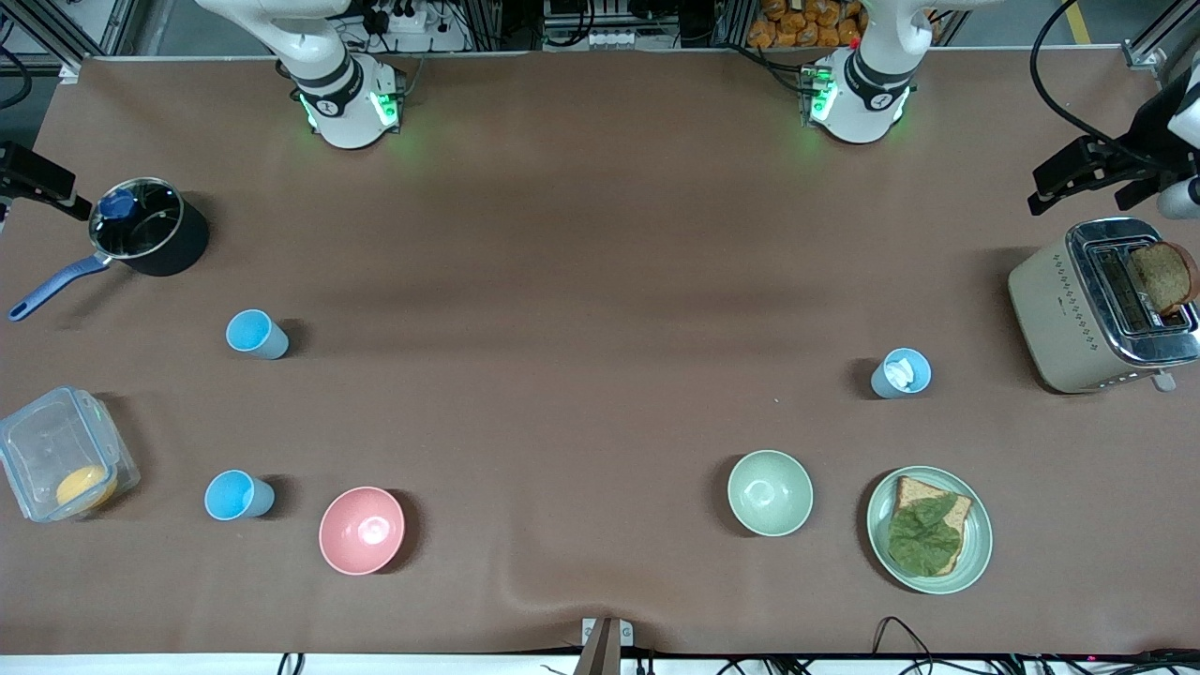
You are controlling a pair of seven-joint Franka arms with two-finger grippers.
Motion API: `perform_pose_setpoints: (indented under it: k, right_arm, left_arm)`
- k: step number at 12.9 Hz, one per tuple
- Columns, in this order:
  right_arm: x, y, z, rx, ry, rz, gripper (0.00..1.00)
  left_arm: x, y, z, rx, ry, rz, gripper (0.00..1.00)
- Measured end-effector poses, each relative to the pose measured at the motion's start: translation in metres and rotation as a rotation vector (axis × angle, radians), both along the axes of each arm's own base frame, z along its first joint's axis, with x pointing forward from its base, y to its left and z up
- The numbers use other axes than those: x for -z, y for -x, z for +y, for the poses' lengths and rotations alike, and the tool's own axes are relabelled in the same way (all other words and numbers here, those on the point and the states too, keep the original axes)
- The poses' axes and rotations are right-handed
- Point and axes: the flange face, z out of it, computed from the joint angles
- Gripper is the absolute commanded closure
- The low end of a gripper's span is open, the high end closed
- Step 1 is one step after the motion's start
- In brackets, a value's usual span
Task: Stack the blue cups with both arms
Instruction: 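Reach the right gripper toward one blue cup while the left gripper reaches another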
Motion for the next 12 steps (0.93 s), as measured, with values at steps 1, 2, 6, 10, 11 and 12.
perform_pose_setpoints:
  k: [1, 2, 6, 10, 11, 12]
  right_arm:
    - [0.000, 0.000, 0.000, 0.000, 0.000, 0.001, 0.00]
    - [0.001, 0.000, 0.000, 0.000, -0.001, 0.005, 0.00]
    - [0.001, 0.001, 0.000, 0.000, -0.001, 0.007, 0.00]
    - [0.001, 0.001, -0.001, 0.001, -0.001, 0.009, 0.00]
    - [0.004, 0.000, -0.001, 0.001, -0.001, 0.016, 0.00]
    - [0.011, -0.003, -0.002, 0.001, -0.002, 0.029, 0.00]
  left_arm:
    - [0.001, 0.000, 0.000, 0.000, 0.000, 0.003, 0.00]
    - [0.002, -0.001, 0.000, -0.001, 0.000, 0.005, 0.00]
    - [0.010, -0.005, 0.011, -0.014, -0.001, 0.019, 0.00]
    - [0.062, -0.028, 0.011, 0.016, -0.004, 0.100, 0.00]
    - [0.085, -0.035, 0.011, 0.015, -0.004, 0.106, 0.00]
    - [0.110, -0.041, 0.012, 0.013, -0.004, 0.107, 0.00]
